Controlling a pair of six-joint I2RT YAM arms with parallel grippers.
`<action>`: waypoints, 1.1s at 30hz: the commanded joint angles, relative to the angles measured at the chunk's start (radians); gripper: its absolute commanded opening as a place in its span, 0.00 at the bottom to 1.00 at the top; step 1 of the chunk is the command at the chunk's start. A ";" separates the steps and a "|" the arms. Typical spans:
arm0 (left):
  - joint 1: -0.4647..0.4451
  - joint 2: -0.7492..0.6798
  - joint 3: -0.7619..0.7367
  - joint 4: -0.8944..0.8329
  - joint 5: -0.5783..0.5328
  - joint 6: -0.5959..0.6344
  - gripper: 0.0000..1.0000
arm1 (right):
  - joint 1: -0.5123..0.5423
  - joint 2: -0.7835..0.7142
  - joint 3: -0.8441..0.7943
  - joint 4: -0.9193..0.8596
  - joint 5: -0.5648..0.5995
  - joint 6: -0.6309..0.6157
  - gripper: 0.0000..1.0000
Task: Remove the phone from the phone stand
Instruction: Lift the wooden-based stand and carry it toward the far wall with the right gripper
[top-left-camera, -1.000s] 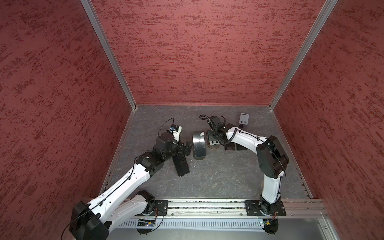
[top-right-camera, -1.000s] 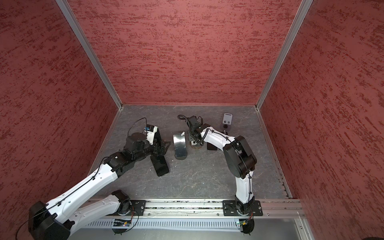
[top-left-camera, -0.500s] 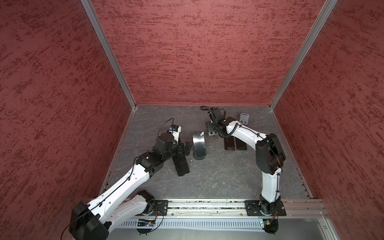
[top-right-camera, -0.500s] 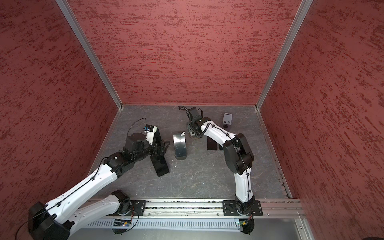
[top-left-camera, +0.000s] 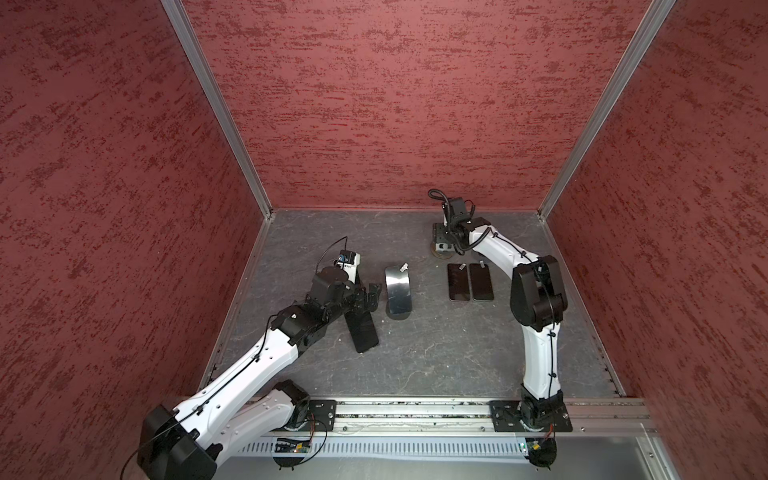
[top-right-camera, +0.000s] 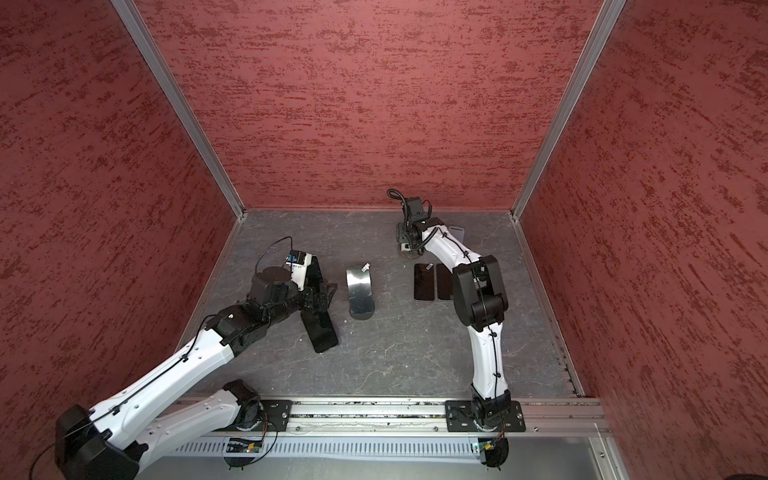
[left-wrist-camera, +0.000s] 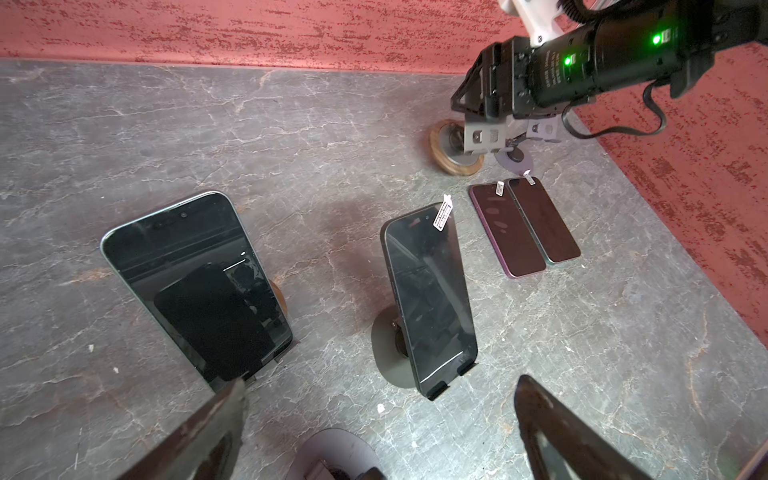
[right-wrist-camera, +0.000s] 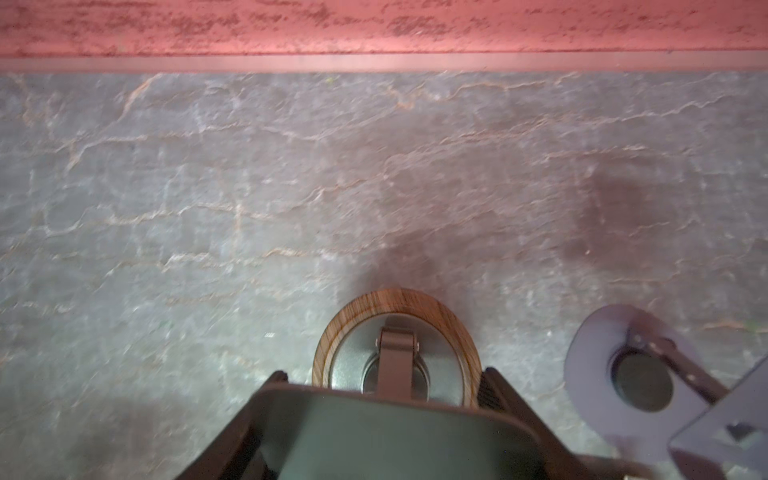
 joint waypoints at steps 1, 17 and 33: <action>-0.007 0.012 0.020 -0.011 -0.023 0.020 1.00 | -0.011 0.025 0.064 0.007 -0.020 -0.022 0.56; -0.014 0.096 0.093 -0.057 -0.036 0.052 0.99 | -0.058 0.165 0.182 -0.039 -0.037 -0.027 0.63; -0.019 0.108 0.099 -0.051 -0.045 0.066 0.99 | -0.059 0.143 0.218 -0.072 -0.046 -0.028 0.85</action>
